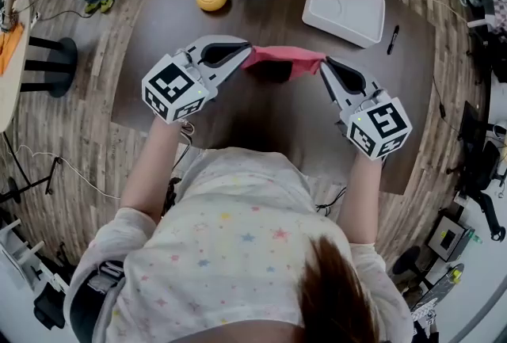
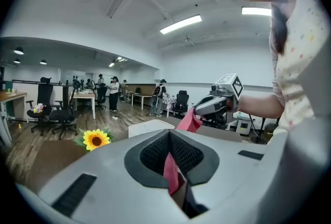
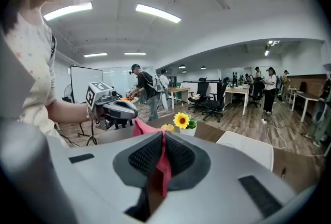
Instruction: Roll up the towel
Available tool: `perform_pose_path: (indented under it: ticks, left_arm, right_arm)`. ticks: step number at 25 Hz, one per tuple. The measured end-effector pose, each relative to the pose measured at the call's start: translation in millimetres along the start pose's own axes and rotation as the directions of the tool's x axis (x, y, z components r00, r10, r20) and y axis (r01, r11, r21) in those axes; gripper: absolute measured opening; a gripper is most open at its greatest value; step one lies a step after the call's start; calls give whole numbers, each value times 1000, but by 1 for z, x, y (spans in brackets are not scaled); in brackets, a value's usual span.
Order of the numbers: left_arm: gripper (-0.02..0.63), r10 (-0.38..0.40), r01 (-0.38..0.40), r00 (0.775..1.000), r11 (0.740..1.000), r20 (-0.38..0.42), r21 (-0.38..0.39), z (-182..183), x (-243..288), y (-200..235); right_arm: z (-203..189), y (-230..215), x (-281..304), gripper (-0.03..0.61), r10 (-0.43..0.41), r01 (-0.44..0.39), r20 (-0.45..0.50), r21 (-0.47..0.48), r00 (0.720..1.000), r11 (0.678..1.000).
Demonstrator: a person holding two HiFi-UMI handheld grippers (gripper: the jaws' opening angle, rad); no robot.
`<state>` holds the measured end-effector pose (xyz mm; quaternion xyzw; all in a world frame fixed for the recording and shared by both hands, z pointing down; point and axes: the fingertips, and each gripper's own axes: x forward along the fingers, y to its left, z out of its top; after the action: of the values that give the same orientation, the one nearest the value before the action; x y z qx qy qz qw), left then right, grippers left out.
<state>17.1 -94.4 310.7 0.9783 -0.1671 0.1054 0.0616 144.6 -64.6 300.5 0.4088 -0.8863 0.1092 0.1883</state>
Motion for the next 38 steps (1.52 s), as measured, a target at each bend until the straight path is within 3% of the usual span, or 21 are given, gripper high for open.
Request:
perform_pose_path:
  ticks: [7, 13, 20, 25, 29, 32, 38]
  left_arm:
    - [12, -19, 5, 990, 995, -141, -102, -73, 16, 3]
    - [14, -78, 45, 956, 992, -282, -122, -143, 44, -24]
    - [15, -146, 92, 937, 980, -317, -178, -176, 86, -44]
    - [18, -205, 142, 906, 971, -370, -190, -202, 115, -71]
    - [99, -255, 171, 877, 958, -407, -231, -221, 134, -90]
    - [154, -260, 180, 850, 961, -458, -212, -233, 144, -99]
    - [184, -205, 170, 819, 979, -536, -114, -250, 158, -104]
  right_arm:
    - [-57, -6, 17, 17, 18, -9, -98, 93, 995, 996]
    - [-108, -21, 28, 17, -18, 44, -185, 140, 983, 989]
    - [-148, -44, 28, 17, -74, 120, -255, 168, 964, 978]
    - [-169, -55, 27, 17, -100, 155, -283, 182, 954, 971]
    - [-190, -61, 30, 17, -95, 166, -315, 206, 944, 964]
    - [-203, -63, 32, 17, -93, 175, -330, 228, 939, 958]
    - [-213, -66, 34, 17, -95, 185, -329, 253, 939, 950]
